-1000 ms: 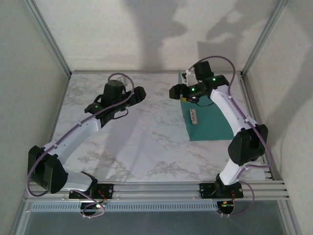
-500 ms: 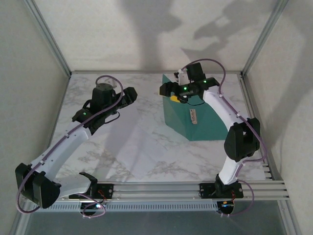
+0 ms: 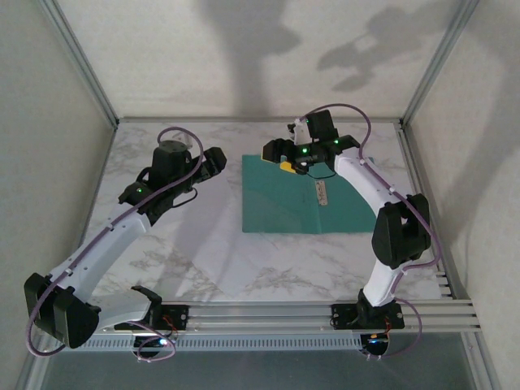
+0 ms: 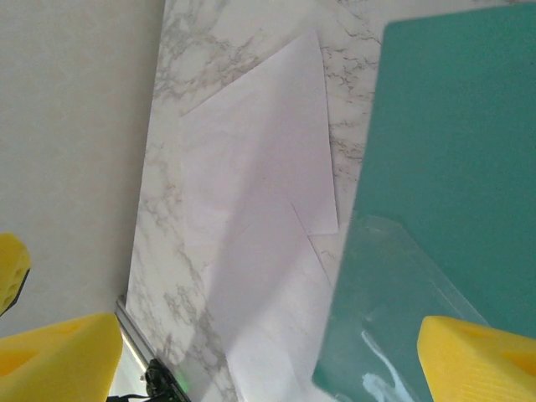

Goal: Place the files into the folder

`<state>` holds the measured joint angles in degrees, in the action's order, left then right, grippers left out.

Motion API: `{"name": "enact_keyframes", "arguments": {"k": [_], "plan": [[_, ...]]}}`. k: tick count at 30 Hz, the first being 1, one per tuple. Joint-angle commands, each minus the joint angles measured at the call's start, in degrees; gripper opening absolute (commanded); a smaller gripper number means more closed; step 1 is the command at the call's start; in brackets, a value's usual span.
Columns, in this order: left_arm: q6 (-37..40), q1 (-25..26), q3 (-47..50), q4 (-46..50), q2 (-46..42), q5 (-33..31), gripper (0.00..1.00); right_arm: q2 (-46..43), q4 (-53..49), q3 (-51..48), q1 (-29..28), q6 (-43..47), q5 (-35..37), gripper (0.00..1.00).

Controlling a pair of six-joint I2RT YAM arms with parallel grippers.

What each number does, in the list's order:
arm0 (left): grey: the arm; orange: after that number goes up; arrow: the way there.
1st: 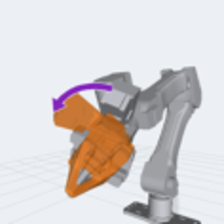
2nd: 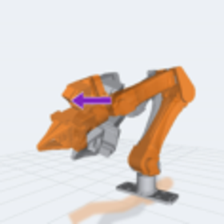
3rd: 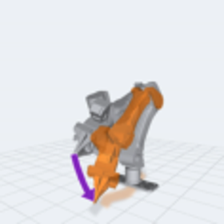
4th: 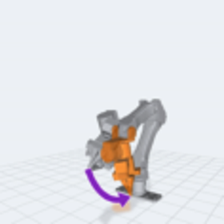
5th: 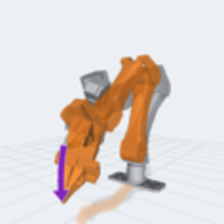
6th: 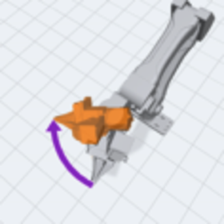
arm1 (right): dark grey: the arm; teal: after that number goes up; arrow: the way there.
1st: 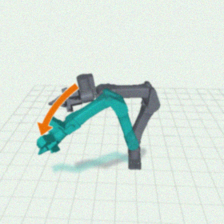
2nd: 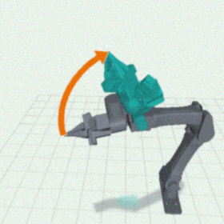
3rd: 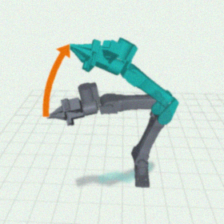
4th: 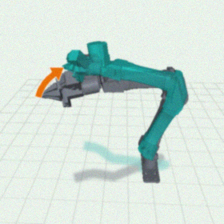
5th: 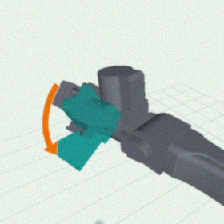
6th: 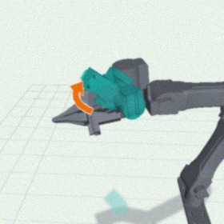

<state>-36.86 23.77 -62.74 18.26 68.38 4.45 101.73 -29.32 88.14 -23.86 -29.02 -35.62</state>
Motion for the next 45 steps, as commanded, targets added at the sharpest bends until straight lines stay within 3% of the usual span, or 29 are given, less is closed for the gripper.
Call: {"name": "enact_keyframes", "arguments": {"k": [1, 18, 25, 35, 45], "plan": [[0.7, -0.6, 1.0, 0.0, 0.0, 0.1, 0.91, -2.2, 0.6, -0.6, -0.4, 0.1, 0.8, 0.92], [-2.0, 0.1, 3.1, -1.7, 5.4, 7.3, 0.9, -2.8, -3.2, 0.9, -0.4, 3.1, 1.5, 0.91], [-5.1, 2.9, 11.1, -3.8, 6.1, 6.4, 0.89, -3.8, -0.3, -2.1, -0.4, 2.4, 1.8, 0.91], [-6.5, -0.9, 25.6, -5.4, 4.2, 7.4, 0.89, -3.0, 2.1, -3.7, -0.4, 1.1, 0.3, 0.91], [-5.3, -5.2, 31.9, -6.3, 3.8, 8.0, 0.88, -1.9, 3.0, -5.0, -0.7, -0.1, -0.4, 0.9]]}}
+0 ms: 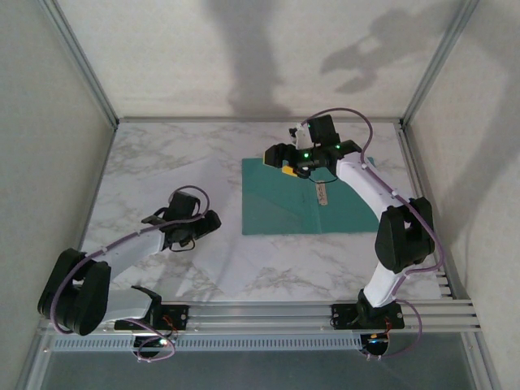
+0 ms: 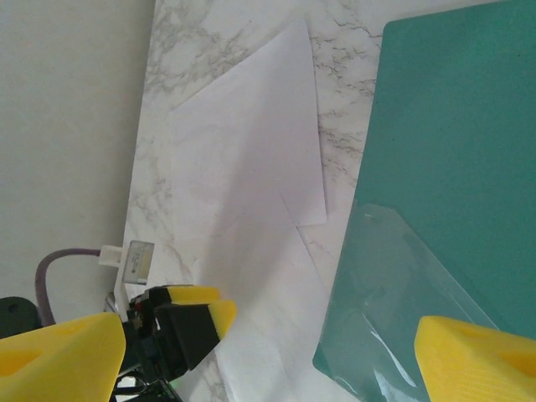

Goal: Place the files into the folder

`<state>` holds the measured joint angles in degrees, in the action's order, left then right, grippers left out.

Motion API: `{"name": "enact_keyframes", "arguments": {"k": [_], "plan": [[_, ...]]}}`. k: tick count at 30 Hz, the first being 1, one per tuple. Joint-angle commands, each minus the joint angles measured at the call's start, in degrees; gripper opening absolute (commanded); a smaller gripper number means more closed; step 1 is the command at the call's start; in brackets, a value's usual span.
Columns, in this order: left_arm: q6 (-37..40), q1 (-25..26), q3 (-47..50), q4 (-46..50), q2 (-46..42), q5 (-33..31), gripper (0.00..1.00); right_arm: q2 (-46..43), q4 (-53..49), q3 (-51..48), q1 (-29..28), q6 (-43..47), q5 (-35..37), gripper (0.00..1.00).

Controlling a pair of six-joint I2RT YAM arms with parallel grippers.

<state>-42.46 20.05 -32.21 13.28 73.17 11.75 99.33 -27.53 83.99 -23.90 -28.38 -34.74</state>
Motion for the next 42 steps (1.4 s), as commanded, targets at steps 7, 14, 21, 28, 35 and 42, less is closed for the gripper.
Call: {"name": "enact_keyframes", "arguments": {"k": [7, 14, 21, 28, 35, 42], "plan": [[4.9, -8.7, 2.4, -0.6, 0.3, 1.9, 0.9, 0.8, 0.6, -0.9, -1.4, -0.3, -1.6, 0.9], [7.2, -13.7, 0.6, -1.3, 3.4, 0.4, 0.9, 0.6, 0.1, -1.2, -1.6, -0.2, -1.3, 0.9], [11.6, -19.7, -2.9, -3.4, 7.9, 1.3, 0.92, 0.8, 0.3, -1.6, -1.8, -0.1, -1.7, 0.9], [13.1, -22.2, -6.1, -6.4, 11.9, 3.1, 0.95, 1.6, 1.5, -2.3, -3.5, -0.2, -2.3, 0.9], [12.7, -22.2, -12.3, -5.1, 14.0, 1.6, 0.96, 4.6, 4.6, -2.5, -6.7, -1.7, -3.1, 0.9], [10.6, -22.0, -14.7, -2.6, 9.0, 1.4, 0.96, 9.6, 6.8, 0.5, -11.2, -2.4, -2.5, 0.9]]}}
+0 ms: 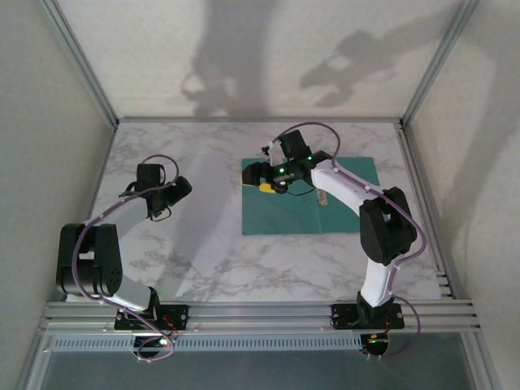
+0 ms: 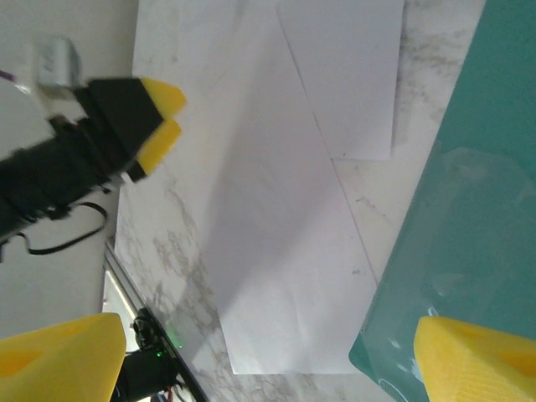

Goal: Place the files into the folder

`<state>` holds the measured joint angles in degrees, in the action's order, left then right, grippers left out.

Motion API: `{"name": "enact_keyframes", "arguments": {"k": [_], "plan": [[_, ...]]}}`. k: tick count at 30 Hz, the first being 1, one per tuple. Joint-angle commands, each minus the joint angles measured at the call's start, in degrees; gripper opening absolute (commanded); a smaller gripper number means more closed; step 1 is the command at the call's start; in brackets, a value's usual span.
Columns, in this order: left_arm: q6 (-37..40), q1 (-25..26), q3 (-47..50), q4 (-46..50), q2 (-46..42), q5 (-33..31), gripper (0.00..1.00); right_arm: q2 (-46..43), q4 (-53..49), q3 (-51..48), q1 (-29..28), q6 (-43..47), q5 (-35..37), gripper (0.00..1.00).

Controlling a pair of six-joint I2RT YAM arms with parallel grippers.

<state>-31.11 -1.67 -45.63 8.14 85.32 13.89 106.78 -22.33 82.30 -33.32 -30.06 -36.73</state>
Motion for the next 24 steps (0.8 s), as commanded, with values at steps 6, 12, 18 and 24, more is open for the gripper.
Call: {"name": "enact_keyframes", "arguments": {"k": [6, 12, 18, 24], "plan": [[-4.5, 0.4, 2.3, 4.2, -10.1, 0.5, 0.93, 8.6, -2.1, 9.0, -5.4, 2.7, 2.3, 0.89], [-9.3, 0.6, 8.0, 7.9, -18.5, -3.4, 0.88, 13.3, -2.4, 13.7, -7.1, 3.4, 3.1, 0.88], [-14.1, 0.6, 15.8, 8.5, -28.1, -4.5, 0.86, 19.7, -8.1, 21.5, -8.7, 4.2, 5.0, 0.88], [-16.0, 0.6, 20.0, 8.3, -32.1, -4.2, 0.83, 23.3, -12.4, 26.8, -10.8, 6.1, 7.5, 0.87]]}}
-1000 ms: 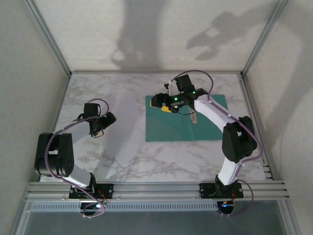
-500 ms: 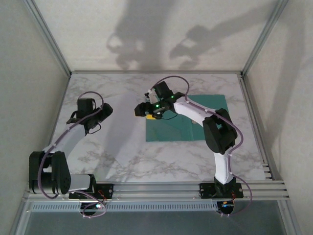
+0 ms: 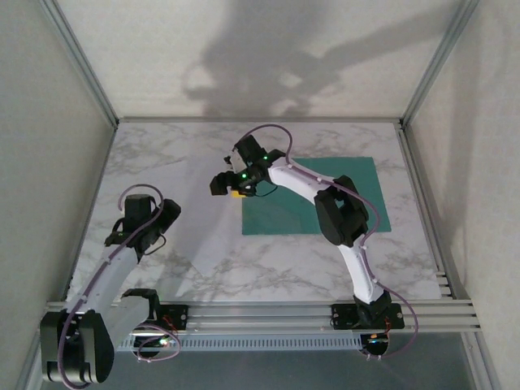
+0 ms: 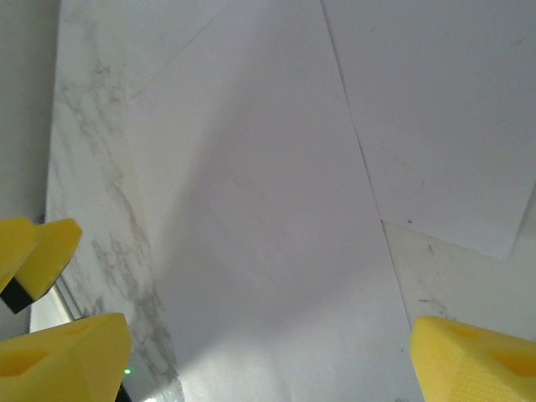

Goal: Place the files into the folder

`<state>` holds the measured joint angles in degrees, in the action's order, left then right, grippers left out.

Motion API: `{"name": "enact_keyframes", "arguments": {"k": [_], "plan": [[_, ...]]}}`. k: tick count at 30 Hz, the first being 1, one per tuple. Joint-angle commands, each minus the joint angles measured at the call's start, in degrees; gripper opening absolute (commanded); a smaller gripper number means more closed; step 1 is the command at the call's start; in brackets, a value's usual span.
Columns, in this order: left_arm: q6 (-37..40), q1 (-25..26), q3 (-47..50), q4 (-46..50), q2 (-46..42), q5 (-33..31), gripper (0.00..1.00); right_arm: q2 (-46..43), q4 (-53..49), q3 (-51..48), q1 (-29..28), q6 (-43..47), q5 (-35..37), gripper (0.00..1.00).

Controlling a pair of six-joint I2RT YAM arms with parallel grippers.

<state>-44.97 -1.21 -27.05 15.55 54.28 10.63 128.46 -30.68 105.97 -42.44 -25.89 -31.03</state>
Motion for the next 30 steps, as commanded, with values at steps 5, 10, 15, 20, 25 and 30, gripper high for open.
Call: {"name": "enact_keyframes", "arguments": {"k": [5, 10, 15, 20, 25, 30], "plan": [[-3.7, 0.9, 5.0, -4.7, -0.3, 7.7, 0.79, 2.9, -4.6, 4.2, -2.1, 1.7, 1.8, 0.85], [-4.9, 7.1, 5.7, -8.0, -0.5, 9.0, 0.8, 3.0, -5.2, 4.7, -2.1, 1.7, 2.7, 0.84], [-7.0, 12.3, 6.0, -9.8, 2.4, 8.5, 0.79, 2.9, -6.0, 5.0, -1.9, 1.3, 3.6, 0.84], [-8.5, 14.8, 8.3, -12.2, 4.7, 8.5, 0.78, 2.8, -6.9, 5.8, -1.8, 0.7, 3.5, 0.84], [-7.6, 14.9, 9.7, -10.0, 5.0, 5.6, 0.78, 2.7, -7.8, 6.1, -1.5, 0.3, 3.8, 0.84], [-4.9, 14.7, 8.8, -4.1, 5.5, 0.2, 0.78, 2.5, -8.7, 6.5, -1.4, 0.6, 3.4, 0.84]]}}
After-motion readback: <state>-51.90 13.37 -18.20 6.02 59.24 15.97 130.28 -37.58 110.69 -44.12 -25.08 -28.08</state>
